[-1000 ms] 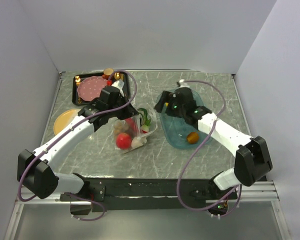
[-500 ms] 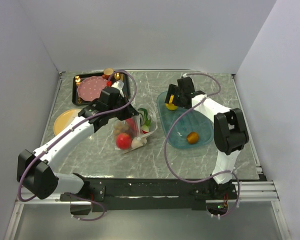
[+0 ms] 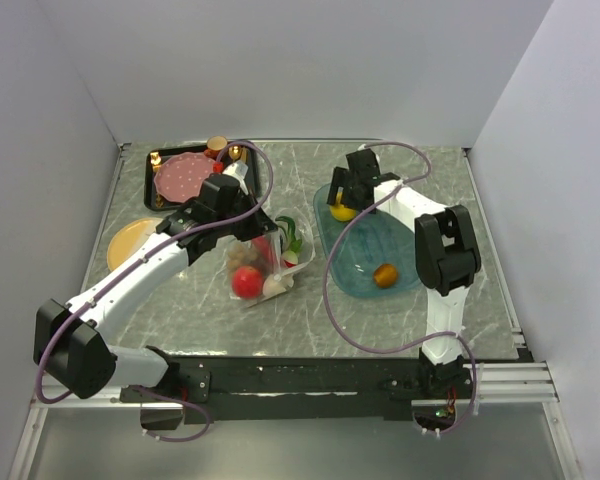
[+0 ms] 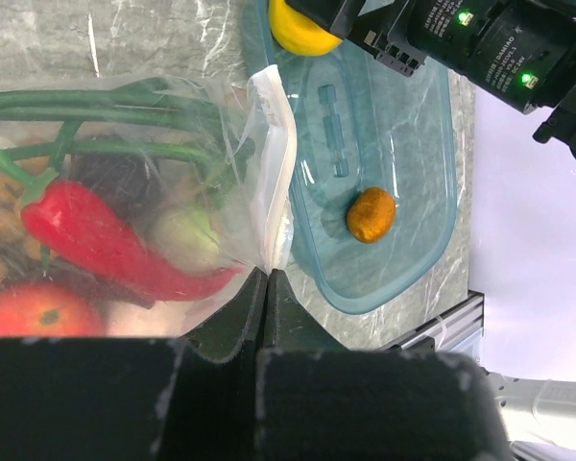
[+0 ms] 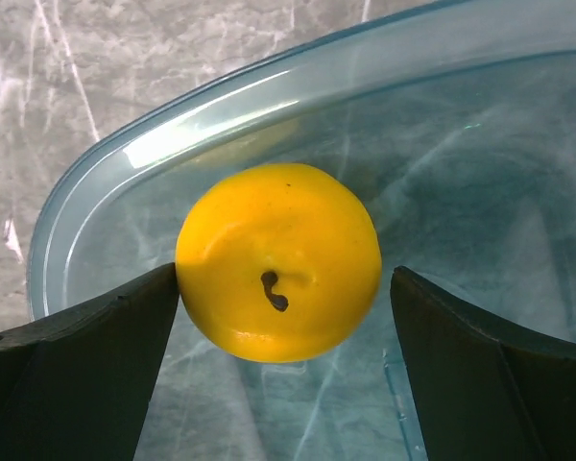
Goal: Place the food in the zip-top bag and seal the zipper
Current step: Pick up the fake fruit from the bin, then place the fake fruit in the zipper food storage bag.
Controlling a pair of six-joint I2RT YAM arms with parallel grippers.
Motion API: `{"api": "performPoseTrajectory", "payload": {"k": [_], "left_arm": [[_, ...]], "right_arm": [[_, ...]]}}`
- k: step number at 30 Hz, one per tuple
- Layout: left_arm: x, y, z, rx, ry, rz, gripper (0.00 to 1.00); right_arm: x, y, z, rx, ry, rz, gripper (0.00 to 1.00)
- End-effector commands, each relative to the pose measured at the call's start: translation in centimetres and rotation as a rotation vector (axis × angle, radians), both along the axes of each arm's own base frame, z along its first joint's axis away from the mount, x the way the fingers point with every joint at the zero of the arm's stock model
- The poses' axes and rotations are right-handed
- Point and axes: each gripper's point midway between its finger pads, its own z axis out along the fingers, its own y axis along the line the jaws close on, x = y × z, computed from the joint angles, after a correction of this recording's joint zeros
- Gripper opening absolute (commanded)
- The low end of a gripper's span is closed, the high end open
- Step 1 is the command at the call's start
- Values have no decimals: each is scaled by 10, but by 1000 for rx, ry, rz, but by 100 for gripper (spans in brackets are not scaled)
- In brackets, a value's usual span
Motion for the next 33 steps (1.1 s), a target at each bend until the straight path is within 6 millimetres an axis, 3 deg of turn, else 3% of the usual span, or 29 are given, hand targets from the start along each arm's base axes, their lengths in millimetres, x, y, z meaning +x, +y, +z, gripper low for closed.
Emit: {"api": "performPoseTrajectory", "payload": {"k": [1,2,3,9,11,12,13,15,16,20,25,26,33], "left_arm": [[2,-3,15,-31,-47,-13,1],[2,-3,13,-30,-43,-13,1],[2,-3,14,-31,-45,-13,1],[1,-3,15,-33,-47,-11,1],[2,-2,15,-26,-46,-7,1],[2,-2,14,-25,-45,-7,1],[3,-3,15,-26,-46,-10,1],[2,-3,14,-27,-44,-13,1],[3,-3,14,-25,-46,-11,1],[4,-3,13,-19,-43,-12,1],[4,-4,12,-17,-40,-15,1],[5,-4,12,-16,-41,-15,1],[4,-5,15,-34,-44,-14,1]], "right_arm": [[0,-8,1,-37,-15,-14,90],[-1,-8,1,-37,-12,-14,84],[-1,-9,0,-35,-14,-17,66],[-13,-10,3,-10,4,-35,33],[-17,-10,27,20,-53,-41,32],[-28,-13,23,23,-45,-43,32],[-28,-10,53,66,-122,-36,32],[-42,-8,62,104,-144,-14,32],[-46,-7,85,132,-192,-10,32],[-71,4,104,209,-208,43,32],[-93,13,102,282,-192,76,31],[-102,20,97,312,-180,102,31],[-148,84,163,543,-273,221,33]]}}
